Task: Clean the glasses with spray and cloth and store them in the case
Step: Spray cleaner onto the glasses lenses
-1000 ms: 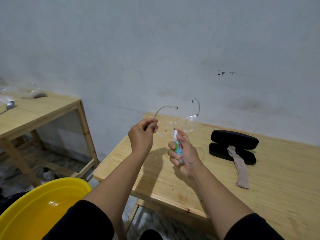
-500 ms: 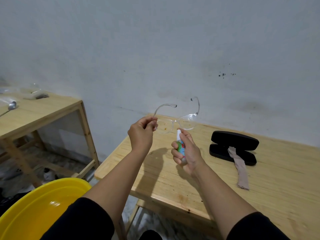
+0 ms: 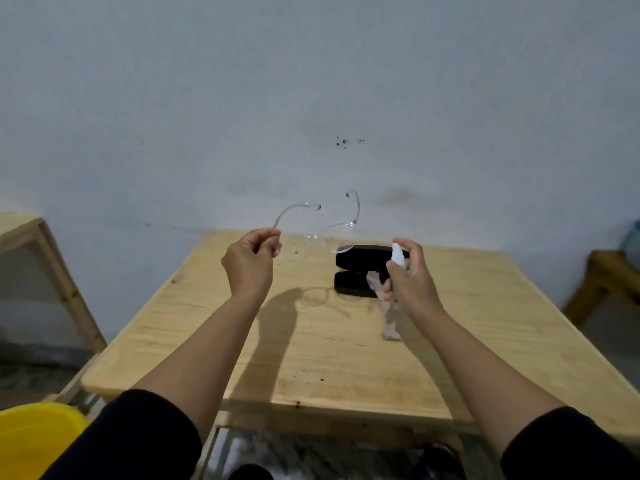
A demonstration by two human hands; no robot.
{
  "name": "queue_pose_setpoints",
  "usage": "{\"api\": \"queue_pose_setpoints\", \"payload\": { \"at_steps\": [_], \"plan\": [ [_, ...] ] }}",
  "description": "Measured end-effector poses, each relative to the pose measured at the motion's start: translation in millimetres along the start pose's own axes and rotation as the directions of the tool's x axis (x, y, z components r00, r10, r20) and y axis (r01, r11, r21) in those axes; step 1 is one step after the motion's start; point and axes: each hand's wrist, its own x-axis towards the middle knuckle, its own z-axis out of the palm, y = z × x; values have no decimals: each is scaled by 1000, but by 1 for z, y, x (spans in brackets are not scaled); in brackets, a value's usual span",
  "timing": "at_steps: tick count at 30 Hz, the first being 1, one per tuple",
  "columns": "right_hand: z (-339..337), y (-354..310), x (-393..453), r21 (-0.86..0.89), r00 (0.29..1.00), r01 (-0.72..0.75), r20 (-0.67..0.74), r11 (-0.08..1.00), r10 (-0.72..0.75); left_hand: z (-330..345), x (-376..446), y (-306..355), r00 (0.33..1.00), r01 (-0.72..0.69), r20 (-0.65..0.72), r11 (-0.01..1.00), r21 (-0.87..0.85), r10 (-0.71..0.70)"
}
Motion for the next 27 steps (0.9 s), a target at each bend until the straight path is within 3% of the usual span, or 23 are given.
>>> {"api": "queue_pose_setpoints", "payload": {
  "at_steps": [5,10,19,24,27],
  "plan": [
    [-58,-1,-6,-251,960,173,-175,952,-220,40,-18,5,996,-29,83,999,-12,30],
    [-115,5,-19,-324,893,171,-348,930,-285,78,-37,9,983,-65,169,998,-19,67],
    [-217,29,-72,-400,789,-97,-590,911,-175,138,-85,18,944,-70,324,998,-6,68],
    [-236,52,-93,-346,758,-189,-647,919,-87,156,-104,19,927,-71,369,997,-9,70],
    [-240,62,-98,-343,774,-235,-632,909,-38,162,-109,16,920,-86,382,996,-18,86]
  ]
}}
